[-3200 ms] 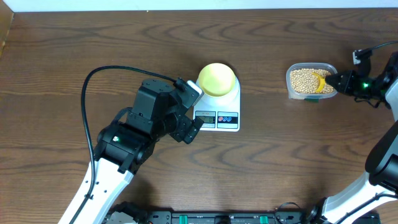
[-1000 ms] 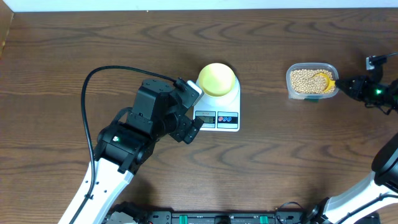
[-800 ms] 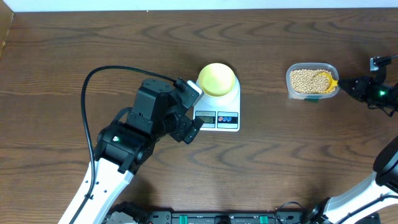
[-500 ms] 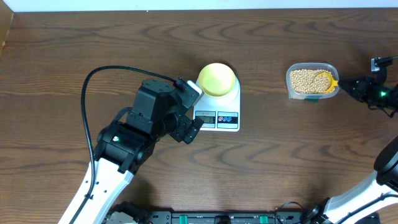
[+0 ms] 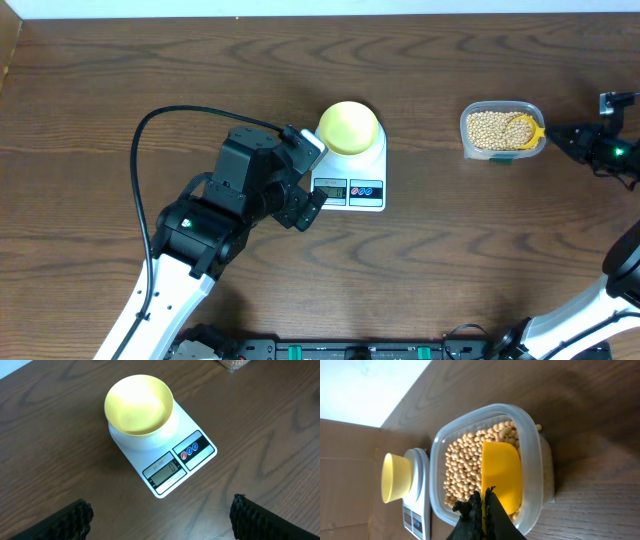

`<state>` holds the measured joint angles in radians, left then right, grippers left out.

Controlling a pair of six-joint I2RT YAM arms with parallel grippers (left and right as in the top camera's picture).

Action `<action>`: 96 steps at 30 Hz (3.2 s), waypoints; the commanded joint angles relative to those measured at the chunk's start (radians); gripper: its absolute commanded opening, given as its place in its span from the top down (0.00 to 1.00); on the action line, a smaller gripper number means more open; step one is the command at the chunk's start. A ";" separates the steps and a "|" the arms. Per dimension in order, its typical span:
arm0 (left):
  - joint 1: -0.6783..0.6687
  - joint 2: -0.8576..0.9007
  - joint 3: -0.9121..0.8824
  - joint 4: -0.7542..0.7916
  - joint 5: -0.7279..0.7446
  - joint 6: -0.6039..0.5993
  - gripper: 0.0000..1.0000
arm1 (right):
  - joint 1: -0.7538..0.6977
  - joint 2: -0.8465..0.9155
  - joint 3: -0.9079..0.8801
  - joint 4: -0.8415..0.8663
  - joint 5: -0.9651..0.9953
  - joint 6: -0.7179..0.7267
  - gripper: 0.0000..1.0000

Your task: Scoop item into bowl and weigh 50g on scale

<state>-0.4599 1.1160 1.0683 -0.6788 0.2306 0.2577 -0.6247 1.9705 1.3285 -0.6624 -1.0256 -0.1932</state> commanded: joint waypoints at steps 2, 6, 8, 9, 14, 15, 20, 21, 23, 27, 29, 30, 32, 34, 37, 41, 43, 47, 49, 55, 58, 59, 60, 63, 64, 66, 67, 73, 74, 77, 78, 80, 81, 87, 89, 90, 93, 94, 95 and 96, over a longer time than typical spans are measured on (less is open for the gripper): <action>0.005 -0.011 0.004 0.003 -0.003 -0.016 0.10 | -0.032 0.011 -0.005 0.001 -0.106 0.011 0.99; 0.005 -0.011 0.004 0.003 -0.003 -0.016 0.10 | -0.049 0.011 -0.005 0.000 -0.114 0.037 0.99; 0.005 -0.011 0.004 0.003 -0.003 -0.016 0.10 | -0.055 0.011 -0.005 0.000 -0.116 0.051 0.99; 0.005 -0.011 0.004 0.003 -0.003 -0.016 0.10 | -0.056 0.011 -0.005 0.000 -0.127 0.055 0.99; 0.005 -0.011 0.004 0.003 -0.003 -0.016 0.10 | -0.058 0.011 -0.005 0.001 -0.167 0.066 0.99; 0.005 -0.011 0.004 0.003 -0.003 -0.016 0.10 | -0.058 0.011 -0.005 0.001 -0.168 0.066 0.99; 0.005 -0.011 0.004 0.003 -0.003 -0.016 0.10 | -0.058 0.011 -0.005 0.009 -0.172 0.103 0.99; 0.005 -0.011 0.004 0.003 -0.003 -0.016 0.10 | -0.058 0.011 -0.005 0.011 -0.176 0.113 0.99; 0.005 -0.011 0.004 0.003 -0.003 -0.016 0.10 | -0.058 0.011 -0.005 0.017 -0.205 0.115 0.99; 0.005 -0.011 0.004 0.003 -0.003 -0.016 0.10 | -0.058 0.011 -0.005 0.028 -0.267 0.124 0.99; 0.005 -0.011 0.004 0.003 -0.003 -0.016 0.10 | -0.058 0.011 -0.005 0.028 -0.268 0.146 0.99; 0.005 -0.011 0.004 0.002 -0.003 -0.016 0.10 | -0.058 0.011 -0.005 0.028 -0.268 0.156 0.99; 0.005 -0.011 0.004 0.003 -0.003 -0.016 0.10 | -0.058 0.011 -0.005 0.027 -0.274 0.161 0.99; 0.005 -0.011 0.004 0.003 -0.003 -0.016 0.10 | -0.058 0.011 -0.005 0.027 -0.300 0.164 0.99; 0.005 -0.011 0.004 0.003 -0.003 -0.016 0.10 | -0.058 0.011 -0.005 0.027 -0.349 0.164 0.99; 0.005 -0.011 0.004 0.003 -0.003 -0.016 0.10 | -0.058 0.011 -0.005 0.027 -0.392 0.179 0.99; 0.005 -0.011 0.004 0.003 -0.003 -0.016 0.10 | -0.058 0.011 -0.005 0.027 -0.392 0.201 0.99; 0.005 -0.011 0.004 0.003 -0.003 -0.016 0.10 | -0.055 0.011 -0.005 0.027 -0.400 0.219 0.99; 0.005 -0.011 0.004 0.003 -0.003 -0.016 0.10 | -0.052 0.011 -0.005 0.027 -0.400 0.240 0.99; 0.005 -0.011 0.004 0.003 -0.003 -0.016 0.10 | -0.041 0.011 -0.005 0.027 -0.464 0.244 0.99; 0.005 -0.011 0.004 0.003 -0.003 -0.016 0.10 | -0.031 0.011 -0.005 0.027 -0.473 0.249 0.99; 0.005 -0.011 0.004 0.003 -0.003 -0.016 0.10 | -0.027 0.011 -0.005 0.027 -0.474 0.249 0.99; 0.005 -0.011 0.004 0.003 -0.003 -0.016 0.10 | -0.021 0.011 -0.005 0.027 -0.473 0.251 0.99; 0.005 -0.011 0.004 0.003 -0.003 -0.016 0.10 | -0.004 0.011 -0.005 0.027 -0.473 0.253 0.99; 0.005 -0.011 0.004 0.003 -0.003 -0.016 0.10 | 0.003 0.011 -0.005 0.027 -0.473 0.253 0.99; 0.005 -0.011 0.004 0.003 -0.003 -0.016 0.10 | 0.019 0.011 -0.005 0.027 -0.473 0.253 0.99; 0.005 -0.011 0.004 0.003 -0.003 -0.016 0.10 | 0.027 0.011 -0.005 0.027 -0.473 0.253 0.99; 0.005 -0.011 0.004 0.003 -0.003 -0.016 0.10 | 0.086 0.011 -0.005 0.028 -0.473 0.252 0.99; 0.005 -0.011 0.004 0.003 -0.003 -0.016 0.10 | 0.098 0.011 -0.005 0.029 -0.473 0.252 0.99; 0.005 -0.011 0.004 0.003 -0.003 -0.016 0.10 | 0.136 0.011 -0.005 0.034 -0.473 0.253 0.99; 0.005 -0.011 0.004 0.003 -0.003 -0.016 0.10 | 0.149 0.011 -0.005 0.035 -0.473 0.252 0.99; 0.005 -0.011 0.004 0.003 -0.003 -0.016 0.10 | 0.176 0.011 -0.005 0.041 -0.472 0.253 0.99; 0.005 -0.011 0.004 0.003 -0.003 -0.016 0.10 | 0.192 0.011 -0.005 0.045 -0.470 0.253 0.99; 0.005 -0.011 0.004 0.003 -0.003 -0.016 0.10 | 0.275 0.011 -0.005 0.078 -0.469 0.256 0.99; 0.005 -0.011 0.004 0.003 -0.003 -0.016 0.10 | 0.300 0.011 -0.005 0.100 -0.454 0.285 0.99; 0.005 -0.011 0.004 0.003 -0.003 -0.016 0.10 | 0.314 0.011 -0.005 0.116 -0.436 0.312 0.99; 0.005 -0.011 0.004 0.003 -0.003 -0.016 0.10 | 0.346 0.011 -0.005 0.170 -0.414 0.373 0.99; 0.005 -0.011 0.004 0.003 -0.003 -0.016 0.10 | 0.358 0.011 -0.005 0.196 -0.414 0.393 0.99; 0.005 -0.011 0.004 0.003 -0.003 -0.016 0.10 | 0.367 0.011 -0.005 0.217 -0.414 0.410 0.99; 0.005 -0.011 0.004 0.003 -0.003 -0.016 0.10 | 0.377 0.011 -0.005 0.241 -0.413 0.429 0.99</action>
<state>-0.4599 1.1160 1.0683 -0.6788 0.2306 0.2577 -0.2729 1.9709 1.3273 -0.4484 -1.4273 0.1547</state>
